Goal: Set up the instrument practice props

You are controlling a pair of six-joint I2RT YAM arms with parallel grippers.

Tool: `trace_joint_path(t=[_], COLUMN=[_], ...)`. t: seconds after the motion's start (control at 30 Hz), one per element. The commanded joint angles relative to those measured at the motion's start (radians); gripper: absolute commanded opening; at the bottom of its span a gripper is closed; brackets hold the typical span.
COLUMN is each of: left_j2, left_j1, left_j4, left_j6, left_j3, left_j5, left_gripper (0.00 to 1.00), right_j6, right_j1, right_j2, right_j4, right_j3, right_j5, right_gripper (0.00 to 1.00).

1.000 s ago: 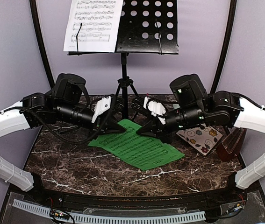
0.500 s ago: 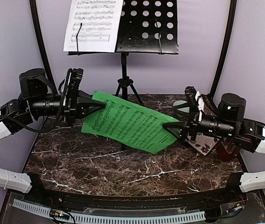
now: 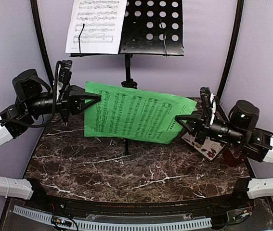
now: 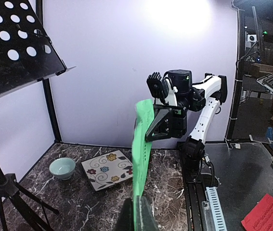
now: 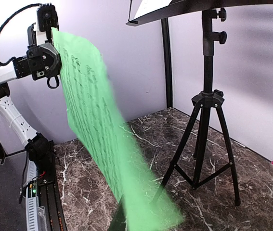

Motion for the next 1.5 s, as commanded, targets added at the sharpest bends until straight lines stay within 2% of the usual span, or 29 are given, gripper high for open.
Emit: trace_joint_path(t=[0.0, 0.03, 0.13, 0.23, 0.3, 0.37, 0.5, 0.67, 0.8, 0.87, 0.97, 1.07, 1.2, 1.47], left_j2=[-0.004, 0.000, 0.023, 0.060, 0.072, 0.085, 0.139, 0.220, 0.275, 0.298, 0.330, 0.355, 0.380, 0.411], left_j1=[0.010, 0.011, 0.012, 0.011, 0.011, 0.011, -0.008, -0.130, -0.179, -0.196, -0.223, -0.255, -0.291, -0.330], left_j4=[-0.016, -0.062, -0.236, -0.387, -0.457, -0.513, -0.588, -0.669, -0.642, -0.642, -0.664, -0.680, -0.686, -0.700], left_j6=[-0.012, 0.015, 0.134, 0.210, 0.253, 0.296, 0.344, 0.470, 0.484, 0.491, 0.511, 0.542, 0.578, 0.605], left_j3=[-0.025, -0.021, 0.029, 0.113, 0.156, 0.195, 0.262, 0.322, 0.339, 0.350, 0.375, 0.387, 0.396, 0.401], left_j5=[0.008, -0.036, -0.179, -0.323, -0.378, -0.409, -0.342, -0.431, -0.417, -0.383, -0.353, -0.395, -0.433, -0.416], left_gripper=[0.01, 0.10, 0.54, 0.84, 0.92, 0.93, 0.98, 0.99, 0.98, 0.94, 0.83, 0.72, 0.63, 0.27], right_j6=[-0.020, -0.035, -0.098, -0.149, -0.177, -0.200, -0.241, -0.272, -0.288, -0.288, -0.295, -0.300, -0.300, -0.308], right_j1=[-0.005, -0.006, -0.005, -0.005, -0.003, 0.000, 0.038, 0.104, 0.141, 0.152, 0.164, 0.182, 0.200, 0.216], right_j2=[-0.005, 0.005, 0.067, 0.166, 0.226, 0.283, 0.373, 0.461, 0.495, 0.512, 0.546, 0.559, 0.573, 0.574], right_j4=[0.001, -0.034, -0.185, -0.379, -0.497, -0.609, -0.751, -0.863, -0.901, -0.919, -0.970, -0.990, -1.006, -1.025], right_j3=[0.059, 0.077, 0.160, 0.280, 0.351, 0.417, 0.561, 0.680, 0.739, 0.765, 0.807, 0.825, 0.840, 0.883], right_j5=[0.012, 0.016, 0.025, 0.015, 0.005, 0.000, 0.003, 0.037, 0.034, 0.033, 0.037, 0.054, 0.062, 0.070], right_gripper=[0.00, 0.00, 0.00, 0.00, 0.00, 0.00, 0.00, 0.00, 0.00, 0.00, 0.00, 0.00, 0.00, 0.00])
